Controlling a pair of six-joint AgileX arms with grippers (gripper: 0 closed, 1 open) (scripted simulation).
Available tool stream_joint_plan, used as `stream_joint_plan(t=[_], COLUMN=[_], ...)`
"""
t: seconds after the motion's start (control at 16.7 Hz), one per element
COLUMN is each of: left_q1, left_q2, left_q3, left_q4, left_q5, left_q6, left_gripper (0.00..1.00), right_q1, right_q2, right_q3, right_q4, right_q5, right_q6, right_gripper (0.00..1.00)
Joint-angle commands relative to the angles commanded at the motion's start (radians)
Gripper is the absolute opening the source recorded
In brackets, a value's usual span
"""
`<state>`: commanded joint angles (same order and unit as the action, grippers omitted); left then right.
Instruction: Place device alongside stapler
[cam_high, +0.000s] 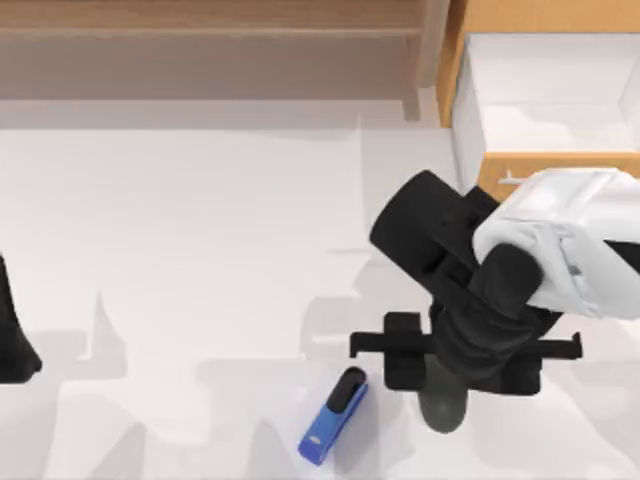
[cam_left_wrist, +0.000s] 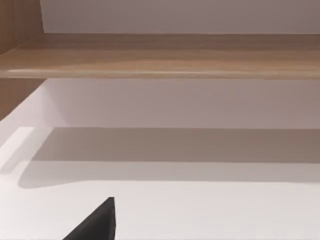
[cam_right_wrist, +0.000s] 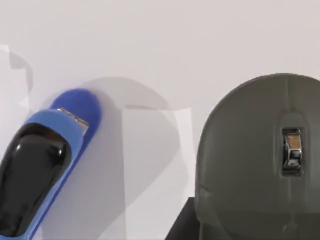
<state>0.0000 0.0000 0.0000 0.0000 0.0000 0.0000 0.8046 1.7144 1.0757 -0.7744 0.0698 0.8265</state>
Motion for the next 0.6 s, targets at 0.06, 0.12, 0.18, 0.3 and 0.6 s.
stream_joint_plan(t=[0.06, 0.12, 0.18, 0.3, 0.6], left_q1=[0.000, 0.000, 0.000, 0.000, 0.000], left_q2=[0.000, 0.000, 0.000, 0.000, 0.000], left_q3=[0.000, 0.000, 0.000, 0.000, 0.000], left_q4=[0.000, 0.000, 0.000, 0.000, 0.000], left_q5=[0.000, 0.000, 0.000, 0.000, 0.000], left_q6=[0.000, 0.000, 0.000, 0.000, 0.000], left_gripper=[1.00, 1.00, 1.00, 1.00, 1.00], right_q1=[0.000, 0.000, 0.000, 0.000, -0.001], right_q2=[0.000, 0.001, 0.003, 0.009, 0.044], right_q3=[-0.002, -0.004, -0.007, -0.016, -0.052], right_q4=[0.004, 0.007, 0.010, 0.014, 0.016], right_q5=[0.000, 0.001, 0.001, 0.001, 0.000], right_q6=[-0.001, -0.001, -0.002, -0.003, -0.004], right_gripper=[0.00, 0.00, 0.00, 0.00, 0.00])
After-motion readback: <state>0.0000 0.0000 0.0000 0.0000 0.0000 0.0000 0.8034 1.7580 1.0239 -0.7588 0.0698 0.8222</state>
